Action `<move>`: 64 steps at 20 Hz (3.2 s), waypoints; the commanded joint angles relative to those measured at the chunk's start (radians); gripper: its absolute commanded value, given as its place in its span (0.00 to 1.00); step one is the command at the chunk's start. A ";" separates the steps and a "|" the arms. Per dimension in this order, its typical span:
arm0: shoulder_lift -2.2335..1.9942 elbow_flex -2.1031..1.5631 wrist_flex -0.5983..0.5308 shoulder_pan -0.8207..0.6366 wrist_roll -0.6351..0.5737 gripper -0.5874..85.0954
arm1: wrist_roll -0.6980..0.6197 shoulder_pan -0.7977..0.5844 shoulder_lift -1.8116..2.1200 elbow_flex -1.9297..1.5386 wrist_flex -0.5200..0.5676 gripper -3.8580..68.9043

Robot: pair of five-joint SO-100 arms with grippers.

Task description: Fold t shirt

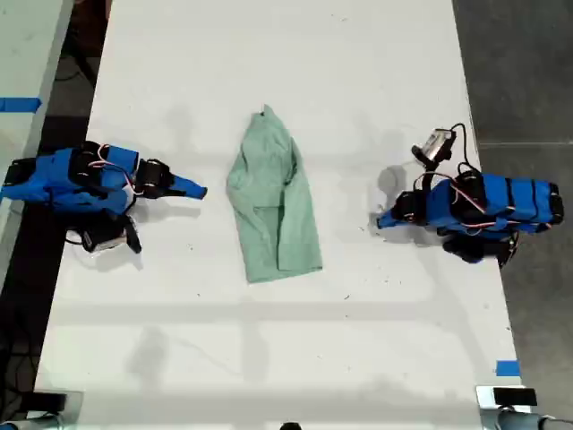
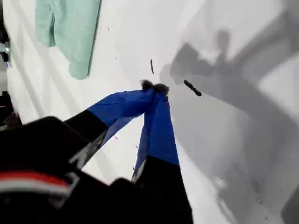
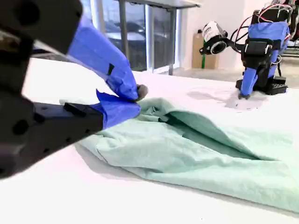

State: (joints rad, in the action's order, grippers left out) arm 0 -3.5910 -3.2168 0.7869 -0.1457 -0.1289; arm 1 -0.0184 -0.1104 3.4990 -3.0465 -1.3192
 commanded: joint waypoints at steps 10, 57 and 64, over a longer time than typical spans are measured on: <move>-0.009 0.006 0.018 -0.031 0.152 0.00 | 0.078 0.032 0.002 0.029 0.000 0.02; 1.753 1.578 0.373 0.058 0.258 0.00 | -0.100 -0.055 -1.973 1.950 0.156 0.07; 1.615 1.542 0.443 -0.365 0.104 0.11 | -0.143 -0.328 -1.954 1.911 0.348 0.17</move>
State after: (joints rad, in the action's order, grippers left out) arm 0 -1.9205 -1.6828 1.2318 -0.4326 -0.0061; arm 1 -0.1565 -0.3835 1.4557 -1.1505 -1.0508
